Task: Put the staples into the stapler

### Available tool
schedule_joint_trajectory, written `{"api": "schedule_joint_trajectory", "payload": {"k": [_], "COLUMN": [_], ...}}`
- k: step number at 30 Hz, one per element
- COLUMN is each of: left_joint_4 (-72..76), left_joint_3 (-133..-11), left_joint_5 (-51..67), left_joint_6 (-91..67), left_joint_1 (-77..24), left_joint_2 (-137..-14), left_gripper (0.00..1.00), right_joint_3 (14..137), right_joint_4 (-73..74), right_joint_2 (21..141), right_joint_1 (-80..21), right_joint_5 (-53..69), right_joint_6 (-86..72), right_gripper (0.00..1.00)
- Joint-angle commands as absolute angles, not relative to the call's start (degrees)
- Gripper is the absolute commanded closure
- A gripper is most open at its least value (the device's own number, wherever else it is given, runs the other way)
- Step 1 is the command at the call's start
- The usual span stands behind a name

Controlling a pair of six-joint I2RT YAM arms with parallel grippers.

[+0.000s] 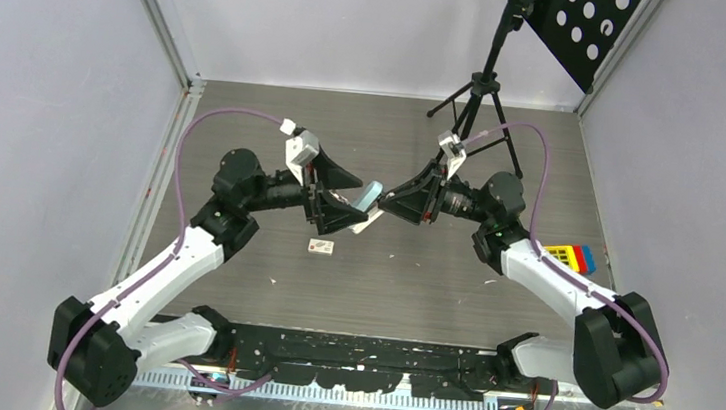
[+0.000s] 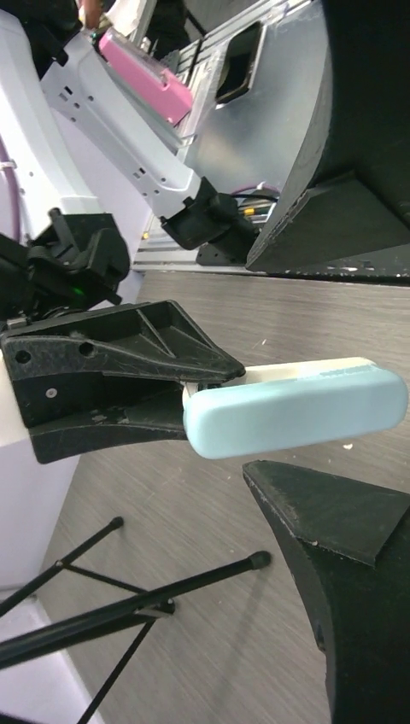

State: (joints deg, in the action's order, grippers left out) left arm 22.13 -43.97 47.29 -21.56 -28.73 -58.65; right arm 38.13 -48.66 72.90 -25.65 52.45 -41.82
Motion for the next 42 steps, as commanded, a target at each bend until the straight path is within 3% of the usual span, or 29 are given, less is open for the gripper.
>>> {"api": "schedule_joint_trajectory", "payload": {"k": [1,10,17,19,23,25,32,39,42], "left_joint_4": [14.3,20.6,22.7,23.1,23.2,22.9,14.6,11.8,13.0], "left_joint_3": [-47.9,-51.2,-50.9,-50.8,-50.4,-50.0,-49.0,-45.0,-42.9], "left_joint_5": [53.0,58.4,59.1,59.1,59.6,59.9,55.2,45.9,43.8], "left_joint_6": [-18.3,-26.5,-28.5,-28.7,-28.2,-27.6,-19.2,-15.8,-17.7], "left_joint_1": [-28.5,-28.5,-28.6,-28.6,-28.6,-28.6,-28.3,-25.0,-24.8], "left_joint_2": [-62.0,-69.0,-70.7,-70.6,-70.2,-69.8,-64.1,-55.1,-52.5], "left_gripper": [0.18,0.26,0.41,0.5,0.87,1.0,1.0,1.0,1.0], "right_joint_3": [43.2,47.5,48.7,49.1,49.5,49.6,47.4,37.9,37.2], "right_joint_4": [-39.1,-23.2,-21.4,-20.4,-19.3,-19.2,-26.1,-66.8,-76.8], "right_joint_2": [70.6,70.1,70.8,70.9,70.6,70.2,68.6,70.7,73.5], "right_joint_1": [-26.0,-28.2,-29.3,-29.4,-29.4,-29.4,-27.3,-15.8,-13.0], "right_joint_5": [57.3,58.4,58.3,58.2,57.6,56.8,54.3,50.8,48.7], "right_joint_6": [-33.0,-21.3,-19.8,-19.1,-18.4,-18.4,-23.5,-52.5,-61.3], "right_gripper": [1.0,1.0,1.0,1.0,1.0,1.0,1.0,1.0,1.0]}}
